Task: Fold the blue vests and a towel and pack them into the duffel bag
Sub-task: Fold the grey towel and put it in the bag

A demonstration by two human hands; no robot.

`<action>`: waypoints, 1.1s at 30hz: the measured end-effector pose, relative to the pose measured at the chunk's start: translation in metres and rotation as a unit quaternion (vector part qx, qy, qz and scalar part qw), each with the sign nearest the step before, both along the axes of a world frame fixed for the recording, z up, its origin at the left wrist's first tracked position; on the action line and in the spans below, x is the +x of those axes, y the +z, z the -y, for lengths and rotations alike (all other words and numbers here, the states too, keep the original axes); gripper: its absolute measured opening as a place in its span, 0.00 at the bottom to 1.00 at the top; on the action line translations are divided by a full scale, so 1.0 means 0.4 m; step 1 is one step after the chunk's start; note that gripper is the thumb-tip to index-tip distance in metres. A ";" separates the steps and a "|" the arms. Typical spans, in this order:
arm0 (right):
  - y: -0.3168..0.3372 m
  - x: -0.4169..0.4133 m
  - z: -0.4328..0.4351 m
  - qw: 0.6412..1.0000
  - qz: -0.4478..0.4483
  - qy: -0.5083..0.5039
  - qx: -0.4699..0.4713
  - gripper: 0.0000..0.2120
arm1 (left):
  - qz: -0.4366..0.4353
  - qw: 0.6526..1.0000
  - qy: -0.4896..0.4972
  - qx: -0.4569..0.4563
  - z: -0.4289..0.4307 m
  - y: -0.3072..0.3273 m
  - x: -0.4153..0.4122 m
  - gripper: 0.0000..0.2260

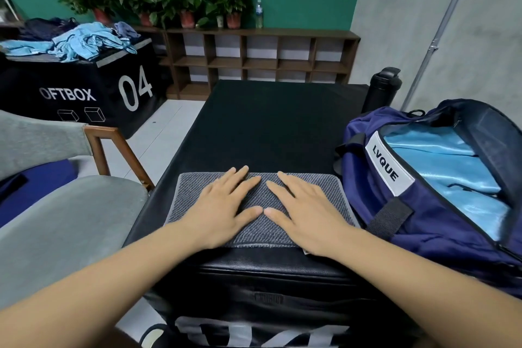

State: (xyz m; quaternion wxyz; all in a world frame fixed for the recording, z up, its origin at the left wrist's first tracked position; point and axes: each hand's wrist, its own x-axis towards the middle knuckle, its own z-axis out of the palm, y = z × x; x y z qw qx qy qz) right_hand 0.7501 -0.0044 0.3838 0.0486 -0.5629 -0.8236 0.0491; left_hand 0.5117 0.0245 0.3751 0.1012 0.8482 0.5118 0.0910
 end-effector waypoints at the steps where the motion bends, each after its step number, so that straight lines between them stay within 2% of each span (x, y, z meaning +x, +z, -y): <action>1: -0.008 -0.005 -0.007 1.000 0.001 -0.004 -0.014 0.36 | -0.013 1.000 0.003 -0.003 -0.003 -0.011 0.008 0.34; 4: -0.021 -0.007 -0.025 0.999 0.002 -0.015 -0.039 0.38 | -0.039 0.999 0.013 -0.022 -0.013 -0.029 0.014 0.36; 11: -0.030 0.046 -0.032 0.997 0.013 -0.051 -0.051 0.38 | -0.051 0.996 0.037 -0.055 -0.017 -0.033 -0.051 0.48; 15: -0.027 0.084 -0.031 0.996 0.012 -0.071 -0.061 0.39 | -0.043 0.994 0.043 -0.088 -0.043 -0.022 -0.114 0.49; 17: -0.024 0.100 -0.032 0.995 0.011 -0.079 -0.063 0.40 | -0.046 0.992 0.049 -0.105 -0.061 -0.011 -0.151 0.46; 21: -0.009 0.105 -0.018 0.996 0.007 -0.076 -0.038 0.39 | -0.005 0.993 0.061 -0.103 -0.093 0.013 -0.204 0.31; 24: 0.017 0.079 0.013 0.999 -0.024 -0.014 0.033 0.32 | 0.016 0.994 0.089 -0.056 -0.124 0.031 -0.215 0.25; 26: 0.037 0.053 0.038 0.998 -0.039 0.044 0.033 0.27 | 0.004 0.992 0.110 -0.055 -0.141 0.040 -0.218 0.24; 29: 0.045 0.027 0.067 0.996 -0.017 0.086 -0.001 0.27 | -0.004 0.983 0.149 -0.110 -0.161 0.055 -0.228 0.22; 33: 0.036 0.012 0.076 0.996 0.027 0.086 -0.015 0.32 | 0.110 0.938 0.210 -0.255 -0.156 0.091 -0.252 0.28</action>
